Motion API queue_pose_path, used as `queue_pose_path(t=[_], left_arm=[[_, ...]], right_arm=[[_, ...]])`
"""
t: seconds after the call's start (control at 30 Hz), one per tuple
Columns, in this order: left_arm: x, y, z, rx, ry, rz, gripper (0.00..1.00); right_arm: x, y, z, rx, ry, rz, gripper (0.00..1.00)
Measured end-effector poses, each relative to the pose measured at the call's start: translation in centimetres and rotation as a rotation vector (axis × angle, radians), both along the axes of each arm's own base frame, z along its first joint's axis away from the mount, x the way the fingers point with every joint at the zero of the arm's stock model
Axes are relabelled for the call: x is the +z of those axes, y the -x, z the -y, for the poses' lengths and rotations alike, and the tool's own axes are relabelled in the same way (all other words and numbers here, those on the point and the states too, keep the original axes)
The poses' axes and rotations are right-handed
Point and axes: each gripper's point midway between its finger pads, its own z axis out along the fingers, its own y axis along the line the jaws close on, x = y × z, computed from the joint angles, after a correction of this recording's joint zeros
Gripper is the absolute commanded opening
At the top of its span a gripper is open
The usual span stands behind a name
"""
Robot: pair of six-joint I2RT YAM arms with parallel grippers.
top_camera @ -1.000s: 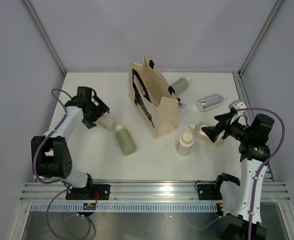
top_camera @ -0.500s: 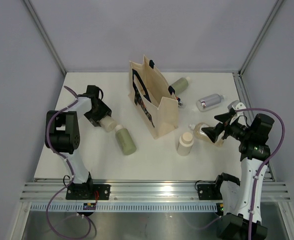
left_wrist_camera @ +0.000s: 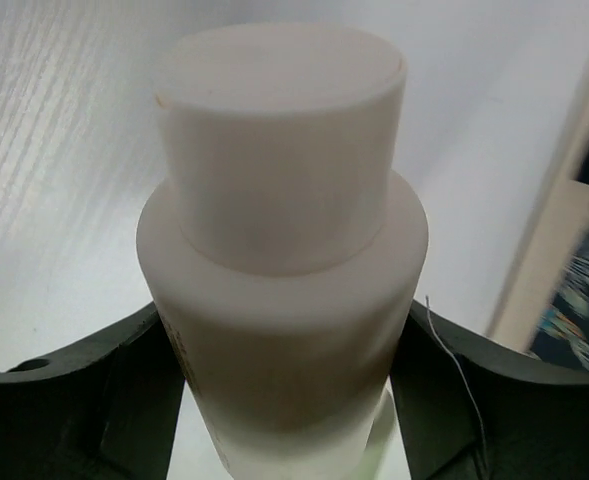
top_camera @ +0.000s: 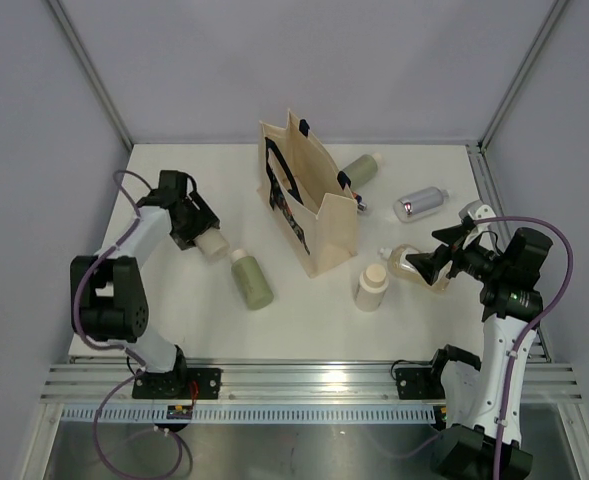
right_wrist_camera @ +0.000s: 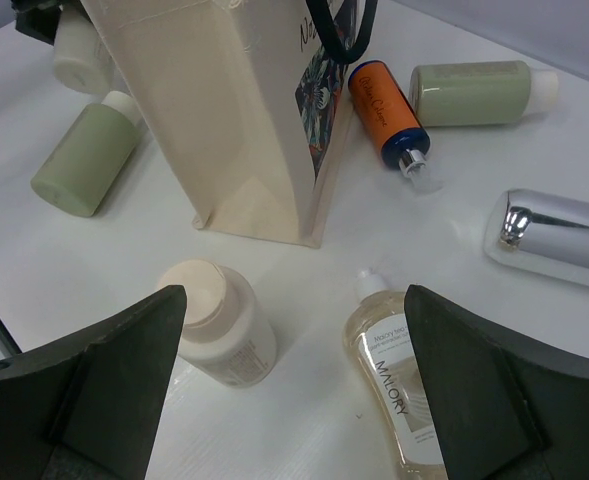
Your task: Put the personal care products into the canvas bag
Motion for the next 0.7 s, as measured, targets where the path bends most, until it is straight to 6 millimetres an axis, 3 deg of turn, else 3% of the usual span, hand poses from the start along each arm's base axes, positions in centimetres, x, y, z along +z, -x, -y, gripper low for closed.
queue_pose_path(t=[0.17, 0.23, 0.53, 0.6, 0.7], left_arm=[[8.6, -0.4, 2.1, -0.033, 0.131, 0.285, 0.00], [11.0, -0.6, 3.3, -0.050, 0.199, 0.377, 0.00], [15.1, 0.3, 10.7, -0.171, 0.409, 0.462, 0.00], [17.0, 0.4, 12.2, -0.205, 0.435, 0.492, 0.00], [21.4, 0.1, 14.3, -0.257, 0.471, 0.577, 0.00]], right_arm=[[0.0, -0.1, 0.2, -0.010, 0.000, 0.000, 1.00], [0.0, -0.1, 0.3, -0.012, 0.000, 0.000, 1.00], [0.0, -0.1, 0.4, -0.015, -0.001, 0.000, 1.00], [0.0, -0.1, 0.4, -0.016, 0.000, 0.000, 0.99], [0.0, -0.1, 0.4, -0.017, -0.001, 0.000, 0.99]])
